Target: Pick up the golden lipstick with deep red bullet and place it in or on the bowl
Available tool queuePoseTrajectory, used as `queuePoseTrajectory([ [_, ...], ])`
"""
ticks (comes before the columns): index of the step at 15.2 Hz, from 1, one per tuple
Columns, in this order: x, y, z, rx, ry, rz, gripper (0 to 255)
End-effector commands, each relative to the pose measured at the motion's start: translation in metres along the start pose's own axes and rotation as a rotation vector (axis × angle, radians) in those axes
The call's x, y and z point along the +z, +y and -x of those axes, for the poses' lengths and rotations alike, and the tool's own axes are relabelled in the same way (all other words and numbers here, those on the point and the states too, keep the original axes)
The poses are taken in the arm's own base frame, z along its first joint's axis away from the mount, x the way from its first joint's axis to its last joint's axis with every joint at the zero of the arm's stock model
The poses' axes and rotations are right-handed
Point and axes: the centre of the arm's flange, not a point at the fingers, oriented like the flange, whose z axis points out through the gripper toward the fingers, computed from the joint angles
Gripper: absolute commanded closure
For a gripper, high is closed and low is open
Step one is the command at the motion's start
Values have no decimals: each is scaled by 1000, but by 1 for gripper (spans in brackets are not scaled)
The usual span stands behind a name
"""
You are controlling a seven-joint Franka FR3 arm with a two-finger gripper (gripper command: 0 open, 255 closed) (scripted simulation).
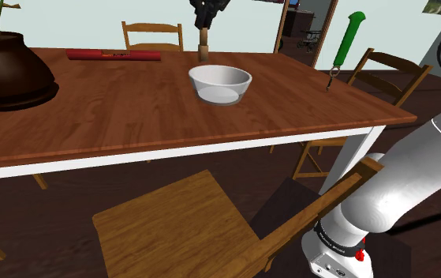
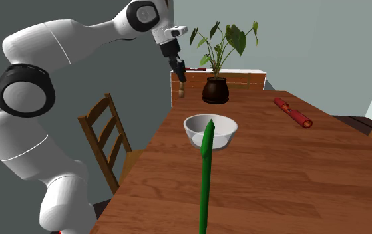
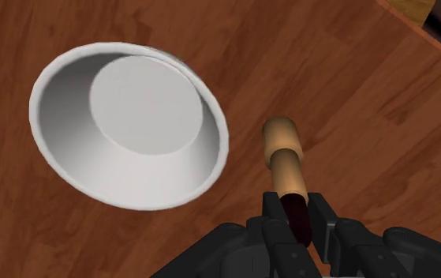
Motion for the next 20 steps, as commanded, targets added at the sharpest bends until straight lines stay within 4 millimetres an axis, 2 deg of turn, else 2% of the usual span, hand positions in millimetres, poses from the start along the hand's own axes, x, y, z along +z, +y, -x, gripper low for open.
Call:
queuePoseTrajectory([
  [1, 2, 25, -12, -2, 0, 0, 255],
  [10, 3, 132, -64, -2, 0, 0, 255],
  [11, 3, 148, -72, -2, 0, 0, 255],
  [20, 47, 148, -54, -2, 0, 0, 255],
])
